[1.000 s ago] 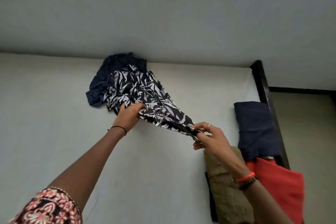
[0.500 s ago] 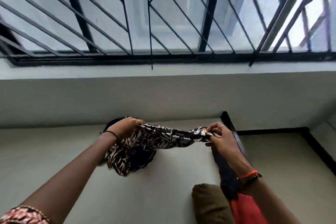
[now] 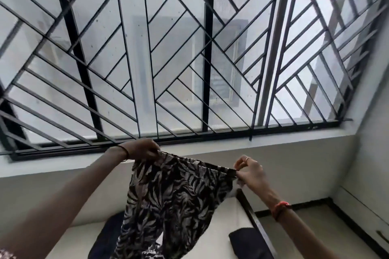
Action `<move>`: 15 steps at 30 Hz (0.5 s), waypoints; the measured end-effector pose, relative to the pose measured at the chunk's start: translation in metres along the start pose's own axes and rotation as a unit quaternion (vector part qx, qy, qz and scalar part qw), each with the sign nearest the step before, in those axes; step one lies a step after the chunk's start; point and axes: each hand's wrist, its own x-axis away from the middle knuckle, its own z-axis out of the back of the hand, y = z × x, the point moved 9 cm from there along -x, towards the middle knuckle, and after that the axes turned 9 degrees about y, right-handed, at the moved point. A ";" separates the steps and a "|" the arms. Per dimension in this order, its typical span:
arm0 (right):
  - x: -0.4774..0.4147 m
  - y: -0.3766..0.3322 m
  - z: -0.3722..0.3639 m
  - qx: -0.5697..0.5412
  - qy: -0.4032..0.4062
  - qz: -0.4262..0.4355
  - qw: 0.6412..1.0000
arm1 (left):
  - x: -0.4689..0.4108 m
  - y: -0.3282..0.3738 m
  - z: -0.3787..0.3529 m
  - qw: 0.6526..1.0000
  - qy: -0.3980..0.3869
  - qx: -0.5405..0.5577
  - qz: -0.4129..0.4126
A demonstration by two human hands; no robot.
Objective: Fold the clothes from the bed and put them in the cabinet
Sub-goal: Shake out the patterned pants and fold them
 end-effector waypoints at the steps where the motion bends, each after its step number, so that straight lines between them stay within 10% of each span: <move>1: -0.006 -0.010 0.009 0.042 0.019 0.042 0.998 | -0.001 0.010 0.015 1.000 0.011 -0.003 -0.007; 10: -0.008 -0.111 0.044 0.255 0.083 0.435 0.859 | -0.017 0.086 0.130 0.993 0.074 -0.004 -0.090; 15: -0.038 -0.137 0.072 0.192 0.057 0.383 0.902 | -0.023 0.097 0.172 0.989 0.112 -0.007 -0.093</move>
